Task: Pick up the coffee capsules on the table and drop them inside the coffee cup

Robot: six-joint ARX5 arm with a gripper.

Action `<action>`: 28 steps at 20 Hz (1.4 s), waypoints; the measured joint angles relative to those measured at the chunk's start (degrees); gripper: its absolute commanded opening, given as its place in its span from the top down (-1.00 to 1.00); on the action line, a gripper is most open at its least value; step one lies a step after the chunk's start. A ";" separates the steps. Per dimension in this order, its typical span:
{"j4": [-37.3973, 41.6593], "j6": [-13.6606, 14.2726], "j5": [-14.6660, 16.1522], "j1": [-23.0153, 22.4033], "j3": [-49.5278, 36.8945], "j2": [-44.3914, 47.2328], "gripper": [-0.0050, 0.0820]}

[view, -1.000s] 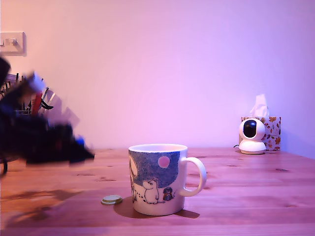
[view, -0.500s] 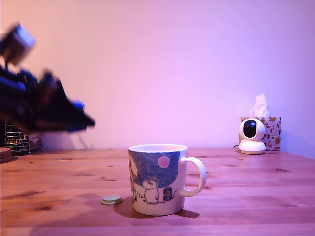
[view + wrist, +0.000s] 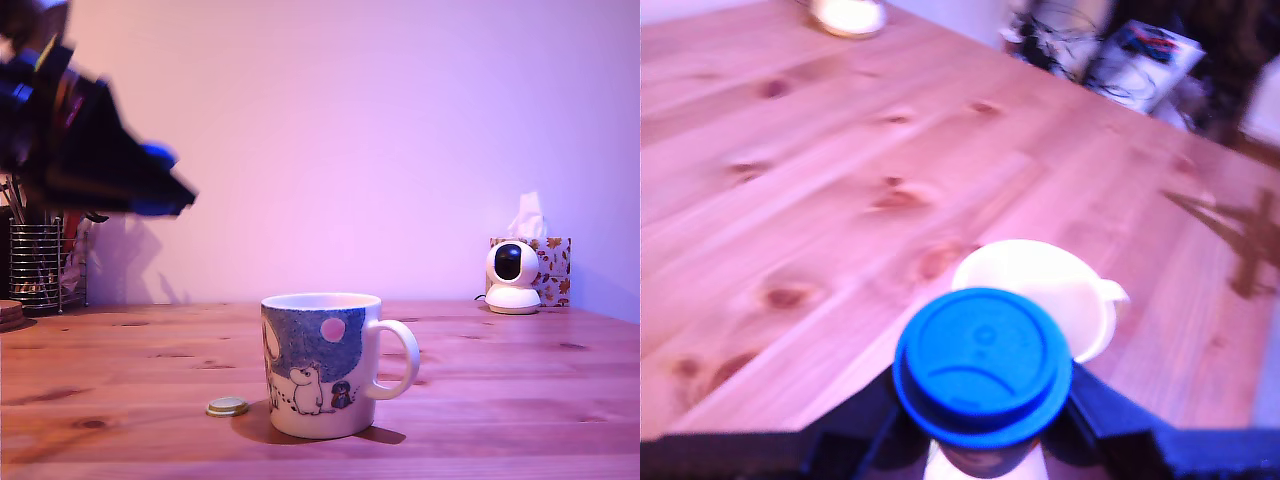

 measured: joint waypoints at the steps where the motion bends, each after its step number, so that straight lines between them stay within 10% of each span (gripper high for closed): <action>1: -2.80 1.60 -1.25 -1.03 1.46 -0.07 0.52; 6: -13.05 7.41 -8.50 -6.23 6.49 -0.07 0.52; 12: -13.94 8.02 -14.05 -10.71 7.06 -0.07 0.52; 28: -14.93 8.02 -16.22 -15.78 17.46 15.04 0.52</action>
